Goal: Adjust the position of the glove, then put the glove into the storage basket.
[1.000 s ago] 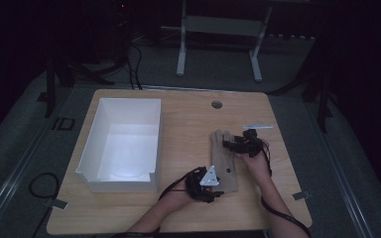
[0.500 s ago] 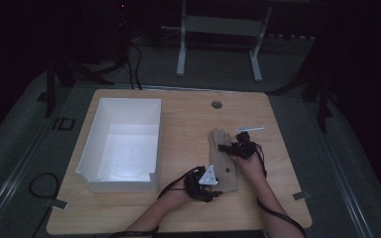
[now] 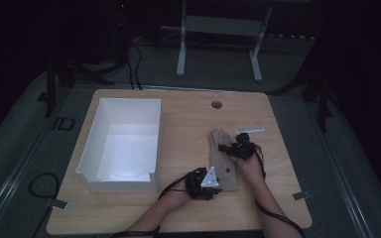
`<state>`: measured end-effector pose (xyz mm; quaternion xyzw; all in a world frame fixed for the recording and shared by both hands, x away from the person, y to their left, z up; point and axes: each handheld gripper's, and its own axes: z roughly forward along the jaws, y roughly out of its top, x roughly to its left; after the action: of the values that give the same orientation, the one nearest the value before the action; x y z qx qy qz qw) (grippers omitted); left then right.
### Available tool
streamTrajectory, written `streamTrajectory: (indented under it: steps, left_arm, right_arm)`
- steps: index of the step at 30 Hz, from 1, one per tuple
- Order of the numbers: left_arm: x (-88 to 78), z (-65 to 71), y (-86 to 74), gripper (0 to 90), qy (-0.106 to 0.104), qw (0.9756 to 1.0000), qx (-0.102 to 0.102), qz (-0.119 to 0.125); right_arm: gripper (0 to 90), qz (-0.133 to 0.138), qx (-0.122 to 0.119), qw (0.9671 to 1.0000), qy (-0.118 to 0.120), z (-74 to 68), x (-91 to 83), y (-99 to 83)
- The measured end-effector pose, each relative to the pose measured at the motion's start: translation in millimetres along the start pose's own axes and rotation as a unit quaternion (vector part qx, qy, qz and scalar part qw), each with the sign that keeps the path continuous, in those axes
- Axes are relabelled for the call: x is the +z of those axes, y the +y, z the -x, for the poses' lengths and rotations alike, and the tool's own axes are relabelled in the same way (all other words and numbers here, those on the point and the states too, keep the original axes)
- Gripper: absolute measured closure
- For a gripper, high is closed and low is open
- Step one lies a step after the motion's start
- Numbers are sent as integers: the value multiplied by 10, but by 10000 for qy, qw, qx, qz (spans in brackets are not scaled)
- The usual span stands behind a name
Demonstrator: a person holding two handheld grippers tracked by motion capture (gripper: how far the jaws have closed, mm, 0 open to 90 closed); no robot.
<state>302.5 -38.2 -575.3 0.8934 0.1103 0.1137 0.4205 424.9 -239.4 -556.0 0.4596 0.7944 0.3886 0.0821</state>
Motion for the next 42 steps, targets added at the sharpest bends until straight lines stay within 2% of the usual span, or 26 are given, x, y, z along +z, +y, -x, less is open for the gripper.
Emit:
streamTrajectory:
  steps: [2, 4, 9, 14, 17, 21, 23, 26, 29, 32, 34, 35, 37, 41, 42]
  left_arm:
    - [-2, -71, 5, 771, -140, 9993, -359, 8]
    - [3, -111, 7, 789, -257, 9979, -588, 31]
    - [3, -102, 57, 805, -199, 9983, -537, -137]
    - [-17, -102, 126, 812, -190, 9984, -435, -310]
    - [-46, -106, 174, 815, -215, 9982, -478, -301]
    - [-128, -116, 260, 815, -219, 9983, -479, -268]
    - [-174, -137, 300, 815, -240, 9980, -516, -280]
    - [-275, -188, 371, 815, -271, 9968, -700, -287]
    - [-336, -203, 410, 815, -248, 9967, -713, -284]
    - [-446, -229, 479, 816, -262, 9963, -789, -205]
    - [-566, -233, 562, 815, -243, 9966, -773, -142]
    - [-566, -233, 562, 815, -243, 9966, -773, -142]
    - [-657, -221, 626, 815, -151, 9972, -719, -120]
    - [-797, -209, 703, 815, -70, 9973, -726, -90]
    - [-840, -209, 722, 815, -41, 9973, -718, -113]
  right_arm:
    - [643, -1, 39, 10000, 18, 6, -5, 2]
    - [650, 16, 71, 10000, 15, 7, -10, 2]
    - [670, 16, 5, 10000, -56, -22, -21, 19]
    - [686, 47, 127, 9999, 30, -14, -54, 47]
    - [689, 79, 134, 9999, 51, -17, -80, 69]
    - [689, 264, 202, 9991, 245, -27, -205, 163]
    - [689, 289, 201, 9990, 278, -32, -236, 186]
    - [689, 388, 166, 9985, 349, -70, -348, 282]
    - [688, 434, 164, 9981, 393, -89, -400, 338]
    - [688, 567, 154, 9969, 515, -135, -531, 453]
    - [688, 618, 143, 9966, 522, -178, -597, 508]
    - [688, 618, 143, 9966, 522, -178, -597, 508]
    - [687, 728, 58, 9960, 506, -256, -701, 598]
    - [687, 808, 55, 9950, 579, -308, -769, 670]
    - [687, 818, 14, 9949, 590, -359, -808, 727]
